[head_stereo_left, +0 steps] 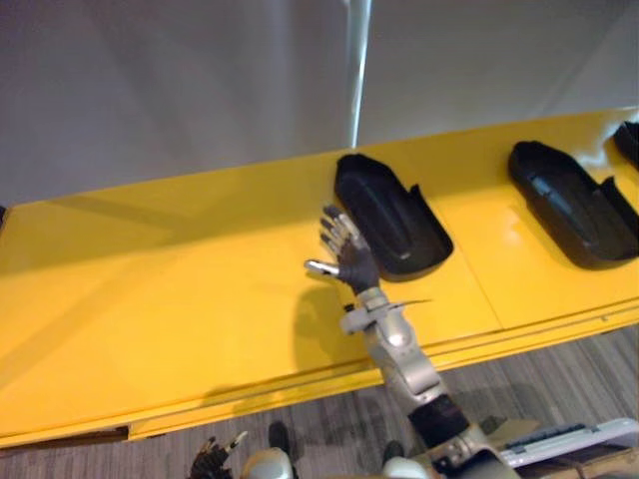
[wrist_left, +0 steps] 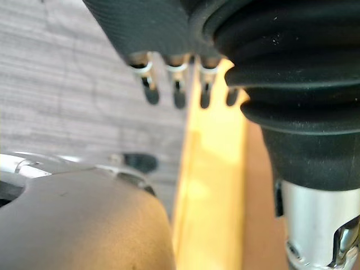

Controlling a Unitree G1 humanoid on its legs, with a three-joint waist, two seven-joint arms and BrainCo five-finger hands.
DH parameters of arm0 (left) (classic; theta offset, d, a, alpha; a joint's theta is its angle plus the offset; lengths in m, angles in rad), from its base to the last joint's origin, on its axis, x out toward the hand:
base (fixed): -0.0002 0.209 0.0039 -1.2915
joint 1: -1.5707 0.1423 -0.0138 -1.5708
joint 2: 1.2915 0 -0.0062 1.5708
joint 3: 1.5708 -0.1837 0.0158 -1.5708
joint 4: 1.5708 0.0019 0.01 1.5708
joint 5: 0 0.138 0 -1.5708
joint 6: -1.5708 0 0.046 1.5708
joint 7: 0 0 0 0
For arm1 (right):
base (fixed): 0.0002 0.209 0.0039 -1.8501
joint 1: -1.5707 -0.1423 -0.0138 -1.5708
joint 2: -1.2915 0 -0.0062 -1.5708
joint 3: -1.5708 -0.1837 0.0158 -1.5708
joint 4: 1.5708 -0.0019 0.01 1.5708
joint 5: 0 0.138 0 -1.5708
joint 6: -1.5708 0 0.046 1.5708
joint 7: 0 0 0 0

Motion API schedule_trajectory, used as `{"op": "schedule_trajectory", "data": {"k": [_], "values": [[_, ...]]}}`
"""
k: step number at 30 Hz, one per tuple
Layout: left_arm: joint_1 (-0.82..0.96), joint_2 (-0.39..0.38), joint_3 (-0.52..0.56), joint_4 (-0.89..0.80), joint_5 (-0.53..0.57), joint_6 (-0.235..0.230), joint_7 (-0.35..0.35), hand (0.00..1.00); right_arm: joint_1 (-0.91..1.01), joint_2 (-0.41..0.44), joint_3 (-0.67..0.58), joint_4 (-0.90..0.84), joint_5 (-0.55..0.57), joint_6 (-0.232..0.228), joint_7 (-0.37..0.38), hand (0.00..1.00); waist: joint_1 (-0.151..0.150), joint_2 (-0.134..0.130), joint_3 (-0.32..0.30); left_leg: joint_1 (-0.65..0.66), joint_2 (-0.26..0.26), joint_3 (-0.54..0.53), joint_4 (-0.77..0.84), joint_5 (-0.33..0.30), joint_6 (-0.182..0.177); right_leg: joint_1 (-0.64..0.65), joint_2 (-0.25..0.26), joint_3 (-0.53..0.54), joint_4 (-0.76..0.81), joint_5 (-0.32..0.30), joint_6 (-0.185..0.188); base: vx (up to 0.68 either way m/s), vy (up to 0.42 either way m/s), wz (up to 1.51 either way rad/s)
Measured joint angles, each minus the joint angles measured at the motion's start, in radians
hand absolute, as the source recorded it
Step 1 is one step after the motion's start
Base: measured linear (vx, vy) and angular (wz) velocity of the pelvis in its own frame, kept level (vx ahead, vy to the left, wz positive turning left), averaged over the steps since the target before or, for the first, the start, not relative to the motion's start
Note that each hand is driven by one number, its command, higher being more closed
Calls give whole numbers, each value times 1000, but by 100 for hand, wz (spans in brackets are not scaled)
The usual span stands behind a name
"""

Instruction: Walk over and take plastic housings, then place them on the shelf

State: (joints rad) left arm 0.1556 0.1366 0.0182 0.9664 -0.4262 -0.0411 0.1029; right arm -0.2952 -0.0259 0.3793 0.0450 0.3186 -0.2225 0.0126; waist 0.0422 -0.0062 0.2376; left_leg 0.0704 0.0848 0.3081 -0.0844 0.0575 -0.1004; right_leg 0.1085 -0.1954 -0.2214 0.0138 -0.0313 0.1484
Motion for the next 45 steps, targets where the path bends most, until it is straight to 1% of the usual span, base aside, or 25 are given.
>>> {"op": "schedule_trajectory", "data": {"k": [1, 2, 4, 5, 6, 7, 9, 10, 11, 13, 15, 17, 19, 22, 23, 25, 26, 28, 30, 34, 36, 40, 42, 43, 45], "values": [[1, 0, 1, 0, 0, 0, 0, 0, 0, -14, -5, -30, 12, 0, 9, 0, 0, -1, 0, 0, 1, 0, 0, 0, 0, 0, 1, 0, 1, 0, 0, 0, 0, 0], [4, 0, 4, 1, 0, 1, 0, 0, -1, -43, -32, -101, 29, 0, 15, 0, 0, -2, -1, 4, 3, -1, 0, 0, 0, 2, 2, -1, 6, 1, 0, 0, 0, 0], [8, -1, 8, 5, 1, 2, -1, 0, 0, -70, -94, -168, 53, 1, 20, 0, 0, -3, -1, 15, 5, 0, 0, 0, 0, 11, 4, -1, 7, 2, -1, -7, 2, -2], [15, 0, 10, 7, 1, 3, -1, 0, 2, -92, -166, -217, 61, 1, 18, 0, -2, -6, -3, 23, 6, 0, 0, 0, 0, 19, 4, -1, 9, 2, -1, -28, 4, -5], [22, 1, 10, 7, 2, 4, -1, 0, 3, -119, -244, -262, 61, 2, 3, 0, -3, -10, -6, 26, 7, 2, -1, 0, 0, 19, 5, 0, 12, 2, -1, -35, 4, -6], [27, 1, 11, 8, 2, 5, -1, 0, 5, -134, -282, -281, 61, 4, -10, 0, -5, -13, -7, 26, 7, 2, -2, 0, 0, 19, 5, 1, 12, 2, -1, -66, 3, -6], [48, 4, 21, 8, 2, 6, -2, 0, 11, -199, -425, -312, 60, 18, -63, 0, -17, -23, -13, 29, 9, 3, -6, 1, 0, 19, 6, 4, 14, 2, -1, -66, 5, -5], [54, 4, 22, 8, 2, 6, -2, 0, 11, -215, -458, -312, 59, 27, -78, 0, -22, -24, -14, 31, 9, 4, -6, 1, 0, 19, 6, 5, 15, 2, -1, -51, 9, -8], [64, 5, 24, 8, 2, 6, -3, 0, 11, -245, -510, -311, 56, 47, -103, 0, -29, -25, -15, 32, 10, 3, -6, 3, 1, 17, 6, 7, 19, 2, -2, -43, 8, -7], [72, 5, 29, 8, 3, 5, -4, 0, 11, -291, -573, -302, 42, 70, -115, 0, -43, -25, -15, 31, 9, 3, -6, 7, 1, 13, 6, 10, 21, 1, -3, -52, 9, -5], [81, 5, 31, 7, 4, 5, -10, 0, 11, -345, -605, -274, 10, 82, -86, 0, -56, -25, -17, 31, 10, 2, -6, 11, 2, 10, 7, 9, 25, -1, -8, -48, 7, -2], [83, 5, 34, 7, 10, 5, -20, 0, 13, -432, -613, -236, -60, 103, -23, 0, -60, -24, -32, 15, 11, 2, -6, 17, 3, -8, 8, 7, 30, -3, -10, -31, 7, 2], [82, 10, 38, -2, 13, 6, -38, 0, 14, -511, -613, -187, -147, 121, 54, 0, -61, -34, -46, -1, 12, -4, -6, 28, 5, -20, 9, 2, 33, 0, -12, 1, 5, 12], [83, 15, 38, -2, 14, 7, -41, 0, 24, -535, -612, -164, -176, 125, 101, 0, -61, -47, -52, -3, 11, -13, -6, 30, 5, -20, 9, 0, 34, 1, -12, 4, 5, 8], [84, 20, 38, -2, 16, 8, -42, 0, 39, -540, -611, -159, -198, 143, 110, 0, -60, -55, -58, -4, 10, -18, -6, 30, 6, -20, 9, -2, 35, 0, -13, 5, 11, 7], [84, 25, 38, -3, 34, 11, -44, 0, 52, -540, -611, -151, -213, 176, 109, 0, -60, -63, -62, -4, 10, -19, -6, 31, 6, -20, 9, -2, 38, -1, -16, 2, 6, 3], [83, 28, 38, -3, 41, 18, -46, 0, 59, -540, -609, -138, -210, 198, 90, 0, -60, -67, -64, -4, 10, -19, -6, 31, 6, -21, 9, -2, 41, -3, -18, 0, 0, 0], [83, 31, 37, -2, 41, 25, -47, 0, 60, -539, -610, -96, -203, 212, 39, 0, -61, -69, -64, -3, 7, -19, -6, 31, 6, -18, 8, -5, 35, -5, -22, 0, 0, 0], [82, 32, 37, -3, 41, 26, -47, 0, 57, -537, -611, -28, -149, 225, -31, 0, -60, -69, -63, -5, 5, -18, -6, 31, 6, -19, 6, -5, 27, -4, -23, -20, 21, -3], [82, 32, 37, -4, 41, 28, -47, 0, 41, -529, -615, 79, -40, 250, -79, 0, -59, -65, -62, -17, 4, -27, -6, 31, 6, -20, 5, -20, 22, -3, -21, 3, 8, 9], [78, 30, 36, -8, 40, 32, -48, 0, -14, -528, -637, 162, 28, 280, -86, 0, -56, -59, -46, -22, 2, -32, -5, 32, 8, -19, 4, -25, 13, 5, -20, 13, 13, 7], [81, 31, 38, -9, 39, 47, -58, 0, -88, -528, -667, 258, 132, 298, -72, 0, -55, -41, -21, -31, -1, -40, -4, 35, 10, -20, 3, -28, 8, 15, -10, 26, 13, 6], [81, 30, 38, -9, 39, 48, -67, 0, -109, -528, -669, 297, 172, 297, -41, 0, -54, -34, -13, -36, -1, -46, 0, 35, 10, -19, 3, -36, 8, 16, -9, 52, -1, 10], [81, 30, 38, -25, 39, 48, -70, 0, -134, -528, -670, 332, 189, 293, -10, 0, -54, -32, 2, -36, -1, -49, 0, 35, 10, -18, 3, -45, 8, 17, -8, 29, -2, 7], [81, 30, 38, -42, 39, 47, -76, 0, -153, -528, -669, 357, 196, 285, 10, 0, -53, -31, 19, -37, -1, -49, 0, 35, 10, -17, 3, -47, 8, 17, -8, 9, 0, 3]]}}
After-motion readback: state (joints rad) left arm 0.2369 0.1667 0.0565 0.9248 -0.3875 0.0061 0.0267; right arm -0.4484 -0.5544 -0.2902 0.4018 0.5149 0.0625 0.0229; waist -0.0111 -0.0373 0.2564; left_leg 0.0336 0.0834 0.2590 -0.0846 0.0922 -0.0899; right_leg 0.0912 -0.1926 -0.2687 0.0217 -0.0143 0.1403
